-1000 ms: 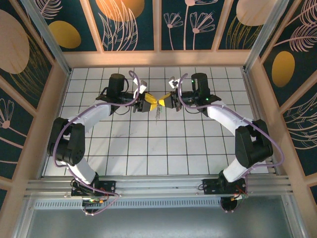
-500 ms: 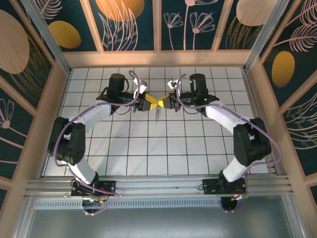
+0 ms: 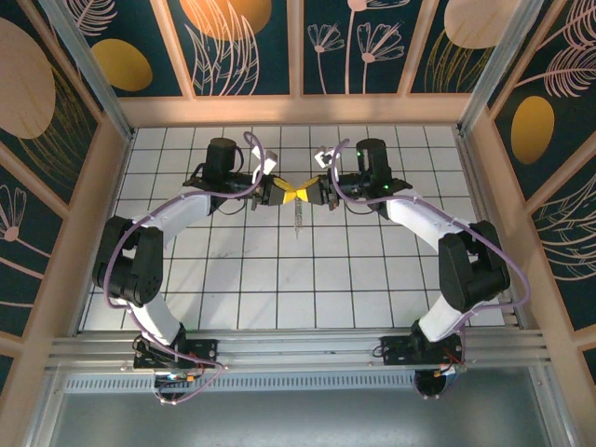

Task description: Put the keys on the keyring

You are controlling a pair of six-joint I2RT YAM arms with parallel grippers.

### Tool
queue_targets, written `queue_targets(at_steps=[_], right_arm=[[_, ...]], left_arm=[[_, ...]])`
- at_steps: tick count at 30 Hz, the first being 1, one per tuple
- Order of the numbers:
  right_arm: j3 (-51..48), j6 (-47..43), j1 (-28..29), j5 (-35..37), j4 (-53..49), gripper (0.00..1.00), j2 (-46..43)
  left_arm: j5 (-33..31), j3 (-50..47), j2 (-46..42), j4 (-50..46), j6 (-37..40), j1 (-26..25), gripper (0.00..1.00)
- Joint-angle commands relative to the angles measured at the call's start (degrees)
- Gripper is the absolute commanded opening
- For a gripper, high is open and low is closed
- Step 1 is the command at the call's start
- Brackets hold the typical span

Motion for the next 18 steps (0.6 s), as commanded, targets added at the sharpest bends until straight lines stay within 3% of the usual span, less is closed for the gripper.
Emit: queue_targets(at_steps=[1, 6, 10, 18], right_arm=[[0.8, 2.2, 0.0, 0.4, 5.2, 0.04, -0.4], [-3.6, 6.6, -2.2, 0.9, 11.3, 0.26, -4.2], [-8.0, 9.0, -2.8, 2.7, 14.9, 0.34, -8.0], [-17.1, 14.4, -2.9, 6.7, 23.9, 0.38, -13.7]], left_arm=[[0.7, -0.3, 0.1, 3.4, -0.8, -1.9, 0.00], [-2.5, -4.6, -3.6, 13.6, -7.4, -1.9, 0.00], [-5.3, -8.6, -6.1, 22.4, -12.8, -1.9, 0.00], [-9.2, -16.2, -9.1, 38.7, -22.6, -1.9, 0.00]])
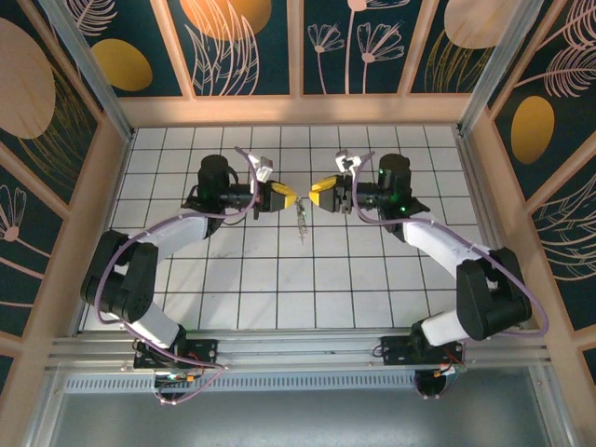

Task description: Put the keys on the keyring

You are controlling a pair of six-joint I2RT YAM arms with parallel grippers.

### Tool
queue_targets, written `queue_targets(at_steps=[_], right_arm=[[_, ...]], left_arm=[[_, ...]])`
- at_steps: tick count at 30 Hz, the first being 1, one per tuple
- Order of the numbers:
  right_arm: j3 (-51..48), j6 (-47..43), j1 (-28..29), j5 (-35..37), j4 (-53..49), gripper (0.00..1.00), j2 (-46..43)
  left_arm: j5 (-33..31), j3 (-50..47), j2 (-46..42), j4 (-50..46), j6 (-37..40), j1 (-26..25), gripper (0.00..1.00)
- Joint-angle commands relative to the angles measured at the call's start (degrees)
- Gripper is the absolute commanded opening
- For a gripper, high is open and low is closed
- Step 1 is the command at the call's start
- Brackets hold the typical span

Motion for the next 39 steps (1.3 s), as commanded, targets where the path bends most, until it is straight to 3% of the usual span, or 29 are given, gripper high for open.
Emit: queue_targets(at_steps=[1, 20, 28, 33, 39], right_arm=[[-2.7, 3.4, -0.1, 2.0, 7.1, 0.39, -2.1], [-2.0, 8.2, 2.7, -1.8, 16.0, 0.44, 2.3], [-2.2, 7.9, 4.1, -2.9, 16.3, 0.31, 2.7], [-2.2, 8.0, 4.4, -3.2, 16.8, 0.30, 2.7], [-1.7, 8.2, 4.7, -3.6, 17.1, 0.18, 2.9]], left_arm=[[-1.6, -1.9, -2.4, 11.8, -6.0, -0.1, 0.00], [-3.2, -5.0, -4.8, 19.1, -10.6, -1.6, 0.00], [-3.6, -5.3, -4.5, 20.4, -11.4, -1.6, 0.00], [-3.6, -5.3, -4.4, 20.6, -11.6, -1.7, 0.00], [-3.4, -5.5, -4.3, 20.6, -11.7, -1.8, 0.00]])
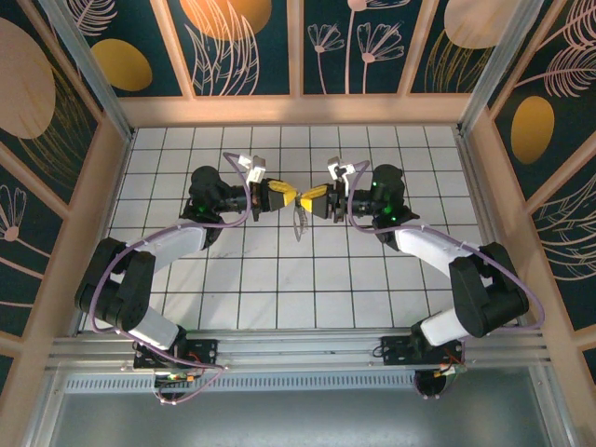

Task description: Put the keys on the keyring

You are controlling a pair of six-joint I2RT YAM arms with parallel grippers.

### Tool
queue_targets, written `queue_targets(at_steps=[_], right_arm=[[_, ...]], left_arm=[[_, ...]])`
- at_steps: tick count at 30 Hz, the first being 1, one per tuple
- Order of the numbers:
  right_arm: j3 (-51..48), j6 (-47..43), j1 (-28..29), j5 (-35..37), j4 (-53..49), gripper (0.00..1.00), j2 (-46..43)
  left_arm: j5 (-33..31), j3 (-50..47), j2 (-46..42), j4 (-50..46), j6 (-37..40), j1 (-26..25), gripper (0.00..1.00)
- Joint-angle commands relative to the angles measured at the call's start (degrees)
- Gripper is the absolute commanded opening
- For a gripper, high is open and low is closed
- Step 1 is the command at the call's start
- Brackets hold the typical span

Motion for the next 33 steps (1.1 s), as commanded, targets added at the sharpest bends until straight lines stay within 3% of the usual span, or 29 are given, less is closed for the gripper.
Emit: queue_targets(at_steps=[1, 7, 33], right_arm=[[1.9, 0.4, 0.6, -2.0, 3.0, 0.16, 0.8], [1.9, 0.4, 0.9, -2.5, 3.2, 0.00, 0.6], [1.3, -2.3, 4.4, -1.2, -0.2, 0.00, 2.5]], left_arm=[[0.4, -0.4, -1.3, 2.8, -0.8, -0.4, 0.00], [0.5, -0.6, -1.3, 2.5, -0.8, -0.4, 0.00], [-3.3, -2.4, -4.5, 7.4, -3.7, -0.5, 0.00]])
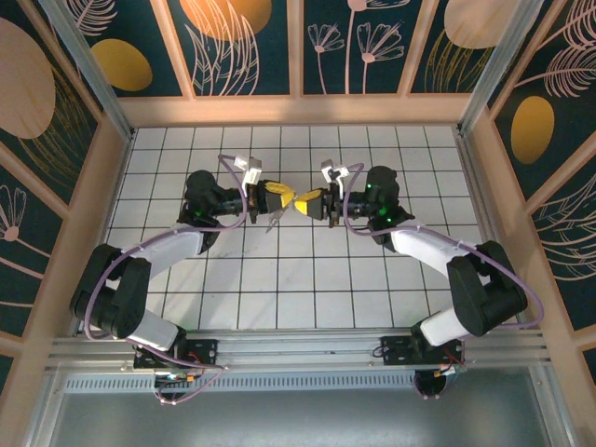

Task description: Put the keys on the keyring

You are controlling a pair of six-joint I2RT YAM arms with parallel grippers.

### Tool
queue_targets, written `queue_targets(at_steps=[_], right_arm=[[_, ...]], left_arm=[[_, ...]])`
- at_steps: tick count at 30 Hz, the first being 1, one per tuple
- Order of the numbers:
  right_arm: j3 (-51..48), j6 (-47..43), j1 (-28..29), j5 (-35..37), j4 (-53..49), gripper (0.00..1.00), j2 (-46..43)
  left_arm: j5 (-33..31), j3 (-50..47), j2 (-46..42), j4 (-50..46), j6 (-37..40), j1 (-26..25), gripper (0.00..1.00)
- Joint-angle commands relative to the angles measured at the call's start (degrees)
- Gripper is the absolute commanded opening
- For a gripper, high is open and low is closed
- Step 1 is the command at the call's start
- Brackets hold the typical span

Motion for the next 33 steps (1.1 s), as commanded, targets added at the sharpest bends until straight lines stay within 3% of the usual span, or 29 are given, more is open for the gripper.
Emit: queue_targets(at_steps=[1, 4, 6, 9, 13, 22, 33], right_arm=[[1.2, -1.8, 1.9, -1.1, -0.8, 0.00, 1.7], [1.3, -2.6, 1.6, -0.3, -2.6, 0.00, 1.3], [0.6, -2.4, 0.7, 0.4, -2.8, 0.15, 0.3], [-1.0, -2.0, -0.9, 0.8, -2.9, 0.28, -2.1], [-3.3, -2.0, -2.8, 2.6, -3.9, 0.36, -6.6], [-3.3, 3.2, -4.0, 10.7, 0.3, 0.44, -11.2], [-0.4, 12.8, -3.3, 12.4, 13.3, 0.52, -3.4]], left_arm=[[-2.4, -0.1, -1.9, 5.6, -0.9, -0.5, 0.00], [-3.1, -0.8, -1.8, 6.7, -1.4, -0.5, 0.00], [-3.9, -1.4, -1.7, 7.7, -2.0, -0.5, 0.00], [-5.6, -2.1, -1.6, 9.3, -3.2, -0.5, 0.00], [-7.1, -2.8, -0.6, 13.2, -6.2, -0.5, 0.00], [-10.6, -4.8, 3.9, 26.5, -16.5, -0.5, 0.00], [-13.2, -4.5, 5.6, 26.5, -19.0, -1.4, 0.00]])
